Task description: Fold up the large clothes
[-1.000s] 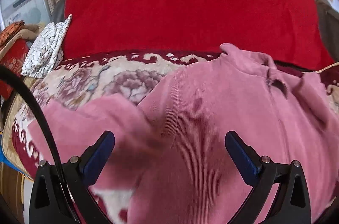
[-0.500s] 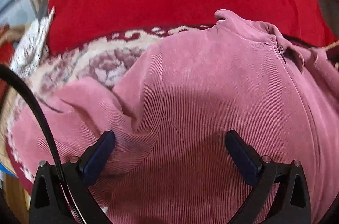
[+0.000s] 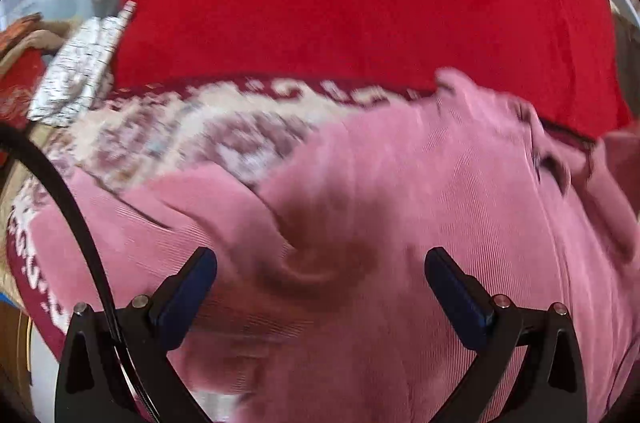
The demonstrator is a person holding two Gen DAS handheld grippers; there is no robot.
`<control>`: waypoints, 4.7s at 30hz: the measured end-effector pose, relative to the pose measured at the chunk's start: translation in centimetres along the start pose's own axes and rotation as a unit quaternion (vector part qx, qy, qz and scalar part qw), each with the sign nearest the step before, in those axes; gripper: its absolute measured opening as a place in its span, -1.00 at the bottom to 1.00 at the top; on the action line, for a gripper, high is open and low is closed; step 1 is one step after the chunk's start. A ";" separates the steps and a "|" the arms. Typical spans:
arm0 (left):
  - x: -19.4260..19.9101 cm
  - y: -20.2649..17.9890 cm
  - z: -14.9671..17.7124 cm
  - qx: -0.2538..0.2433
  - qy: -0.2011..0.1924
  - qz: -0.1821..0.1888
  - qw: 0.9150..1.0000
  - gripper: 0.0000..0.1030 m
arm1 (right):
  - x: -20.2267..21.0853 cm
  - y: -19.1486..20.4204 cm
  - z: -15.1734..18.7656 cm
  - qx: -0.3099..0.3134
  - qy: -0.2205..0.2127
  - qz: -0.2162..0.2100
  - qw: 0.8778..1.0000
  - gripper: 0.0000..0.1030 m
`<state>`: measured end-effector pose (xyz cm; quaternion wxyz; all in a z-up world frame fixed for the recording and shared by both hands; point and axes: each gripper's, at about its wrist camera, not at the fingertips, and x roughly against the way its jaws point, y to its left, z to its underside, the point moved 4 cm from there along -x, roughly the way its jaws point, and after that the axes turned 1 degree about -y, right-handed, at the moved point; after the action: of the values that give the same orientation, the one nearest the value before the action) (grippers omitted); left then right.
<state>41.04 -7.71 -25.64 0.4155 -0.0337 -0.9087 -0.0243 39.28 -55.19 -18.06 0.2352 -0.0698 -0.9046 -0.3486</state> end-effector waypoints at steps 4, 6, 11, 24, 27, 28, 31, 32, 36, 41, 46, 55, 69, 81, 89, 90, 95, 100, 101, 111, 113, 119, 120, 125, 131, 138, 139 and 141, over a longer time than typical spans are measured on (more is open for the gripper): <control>2.2 1.7 -1.1 0.018 -0.044 -0.011 0.999 1.00 | 3.6 6.9 2.8 0.017 0.014 -0.077 0.997 -0.91; 2.9 2.5 -1.3 0.019 -0.059 -0.019 0.998 1.00 | 4.9 10.2 5.0 0.035 0.023 -0.111 0.993 -0.91; 4.2 5.5 -1.2 0.043 -0.076 -0.020 0.996 1.00 | 4.4 17.0 12.9 0.049 0.083 -0.176 0.980 -0.91; 2.4 5.2 0.8 0.067 -0.001 0.136 0.989 1.00 | 5.4 15.8 22.3 0.043 0.142 -0.202 0.968 0.76; 2.3 2.5 1.3 0.037 0.012 0.163 0.986 1.00 | 7.3 12.2 19.3 0.053 0.076 -0.126 0.988 0.64; 2.3 1.3 1.6 0.025 0.014 0.176 0.984 0.94 | 7.6 10.9 18.8 0.054 0.060 -0.102 0.991 0.46; 2.4 -2.2 2.3 -0.009 0.027 0.223 0.974 0.67 | 6.9 6.2 17.5 0.026 0.026 -0.030 0.999 -0.27; 2.3 -3.2 2.5 -0.016 0.034 0.236 0.971 0.67 | 6.6 5.0 17.1 0.010 0.025 -0.016 0.999 -0.29; 1.0 -6.5 3.6 -0.028 0.078 0.250 0.965 0.67 | 6.3 2.3 15.6 -0.045 -0.007 -0.004 0.999 -0.29; -0.3 -8.6 3.9 -0.008 0.099 0.284 0.954 0.66 | 4.2 -0.1 14.3 -0.094 0.033 -0.033 0.995 -0.23; -0.4 -9.5 2.9 -0.005 0.077 0.303 0.950 -0.81 | 3.3 3.4 16.0 -0.029 0.068 -0.076 0.994 -0.24; 2.1 -5.0 -0.4 -0.010 -0.020 0.267 0.963 -0.88 | 2.8 5.5 19.7 0.029 0.131 -0.091 0.987 -0.24; 0.4 4.0 -1.0 0.051 -0.016 0.103 0.993 0.32 | 1.7 7.8 20.4 0.080 0.158 -0.084 0.981 -0.23; 5.0 26.0 1.5 0.288 -0.053 -0.043 0.955 0.55 | 4.8 9.4 20.5 0.117 0.095 -0.085 0.985 0.69; 1.0 31.5 5.2 0.423 -0.006 0.024 0.906 0.55 | 5.5 9.1 19.9 0.109 0.075 -0.085 0.988 0.68; 0.4 31.4 5.2 0.425 -0.006 0.031 0.905 0.54 | 5.6 9.0 19.8 0.109 0.072 -0.083 0.988 0.68; -3.2 32.2 4.2 0.441 -0.001 0.057 0.896 0.50 | 6.1 7.9 19.3 0.108 0.061 -0.068 0.990 0.67; -5.1 32.4 3.4 0.420 -0.001 0.038 0.907 -0.46 | 6.6 6.1 18.6 0.095 0.050 -0.054 0.993 0.66; -5.3 32.3 3.0 0.415 0.004 0.048 0.909 -0.67 | 6.7 5.7 18.4 0.091 0.048 -0.051 0.993 0.65; 4.8 23.1 -6.5 0.250 -0.080 0.087 0.961 -0.88 | 7.4 4.6 17.3 0.067 0.030 -0.055 0.996 0.38; 8.3 18.3 -8.9 0.193 -0.100 0.111 0.970 -0.88 | 7.7 4.8 17.0 0.064 0.024 -0.060 0.996 0.38; 15.0 4.2 -11.5 0.055 -0.117 0.176 0.976 -0.88 | 8.9 4.4 16.2 0.041 0.011 -0.074 0.996 0.38; 15.8 0.9 -11.4 0.028 -0.114 0.192 0.974 -0.88 | 9.2 4.2 16.0 0.035 0.008 -0.076 0.996 0.38; 17.0 -10.7 -8.4 -0.077 -0.060 0.270 0.958 -0.45 | 10.1 2.8 15.2 0.007 -0.002 -0.080 0.997 0.38; 19.5 -15.2 -5.2 -0.176 -0.097 0.291 0.935 0.42 | 10.2 1.4 14.7 -0.027 0.011 -0.096 0.995 0.40; 12.1 -7.5 -4.9 -0.104 -0.059 0.176 0.977 0.44 | 9.1 3.7 15.4 0.008 0.036 -0.114 0.993 0.40; 10.8 -6.1 -4.3 -0.090 -0.051 0.156 0.982 0.44 | 8.9 4.2 15.7 0.016 0.040 -0.116 0.992 0.40; 8.5 -3.9 -3.0 -0.068 -0.033 0.121 0.990 0.44 | 8.2 5.7 16.4 0.042 0.054 -0.117 0.991 0.40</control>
<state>37.47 -11.43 -17.30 0.3815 -0.1723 -0.9075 -0.0340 27.57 -40.38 -21.40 0.2443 0.0658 -0.9063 -0.3386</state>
